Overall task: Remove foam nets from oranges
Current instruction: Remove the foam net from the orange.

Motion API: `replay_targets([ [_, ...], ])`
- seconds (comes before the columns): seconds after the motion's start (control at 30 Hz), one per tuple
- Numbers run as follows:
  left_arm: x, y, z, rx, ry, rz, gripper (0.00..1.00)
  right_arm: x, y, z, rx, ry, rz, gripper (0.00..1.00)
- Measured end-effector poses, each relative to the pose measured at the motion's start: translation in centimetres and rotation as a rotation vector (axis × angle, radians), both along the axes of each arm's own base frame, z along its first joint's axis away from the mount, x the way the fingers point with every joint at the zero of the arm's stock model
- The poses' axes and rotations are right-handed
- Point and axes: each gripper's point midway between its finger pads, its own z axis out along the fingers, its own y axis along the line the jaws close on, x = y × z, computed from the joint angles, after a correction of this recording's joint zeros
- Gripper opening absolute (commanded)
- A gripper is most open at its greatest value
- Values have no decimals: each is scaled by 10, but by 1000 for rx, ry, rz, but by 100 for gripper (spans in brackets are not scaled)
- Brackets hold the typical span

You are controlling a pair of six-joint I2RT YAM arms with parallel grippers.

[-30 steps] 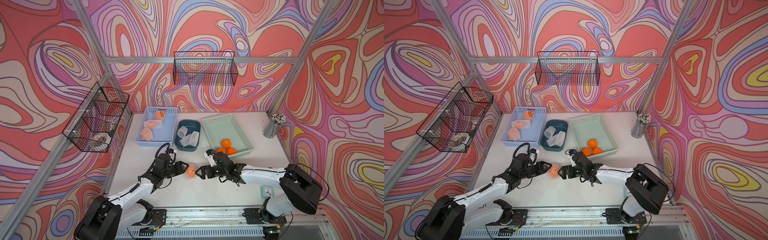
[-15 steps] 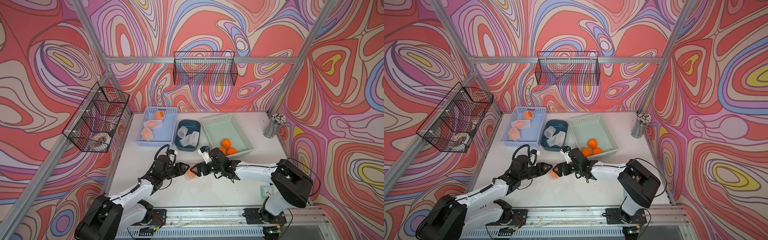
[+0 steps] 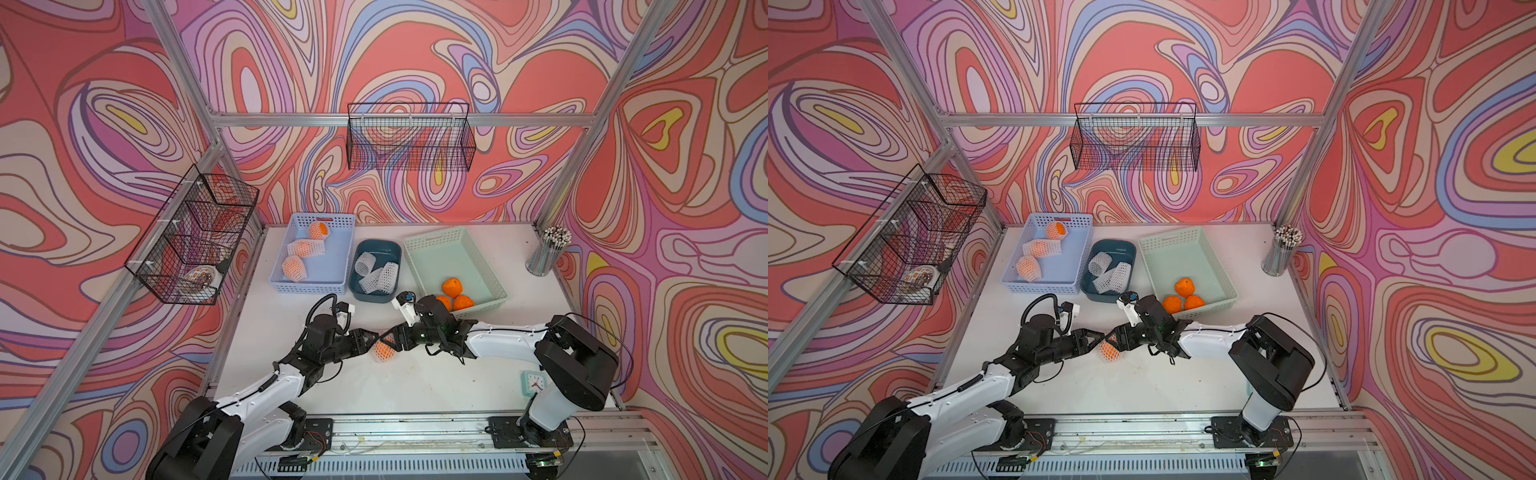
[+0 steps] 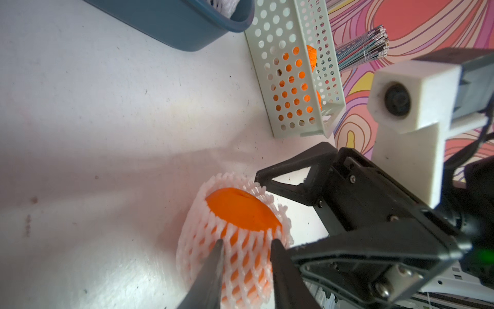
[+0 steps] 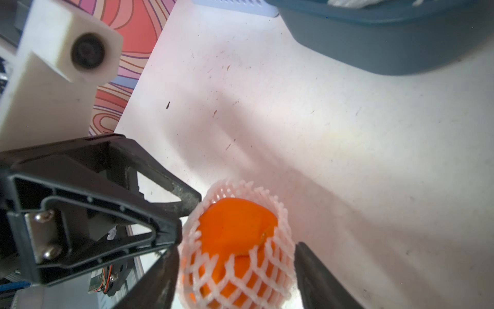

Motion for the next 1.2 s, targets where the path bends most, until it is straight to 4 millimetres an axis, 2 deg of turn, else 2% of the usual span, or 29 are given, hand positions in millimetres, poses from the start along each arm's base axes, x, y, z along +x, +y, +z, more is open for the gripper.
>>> replay_targets([
  [0.2, 0, 0, 9, -16, -28, 0, 32, 0, 4, 3, 16, -1, 12, 39],
  [0.4, 0, 0, 13, -22, -40, 0, 32, 0, 6, 7, 34, -12, 21, 15],
  [0.53, 0, 1, 19, -30, -60, 3, 34, 0, 8, 13, 49, -22, 29, 5],
  [0.63, -1, 3, 25, -29, -79, 13, 37, -2, 7, 16, 54, -28, 34, 1],
  [0.8, -4, 9, 27, -21, -98, 34, 43, -11, 1, 16, 61, -31, 42, 0],
  [0.97, -10, 15, 14, -3, -77, 51, 54, -21, -5, 15, 70, -33, 53, 0],
  [1.07, -14, 18, 3, 4, -48, 56, 56, -26, -6, 14, 77, -38, 63, 0],
  [1.2, -16, 15, -2, -5, -36, 44, 61, -32, -8, 13, 86, -44, 72, 0],
])
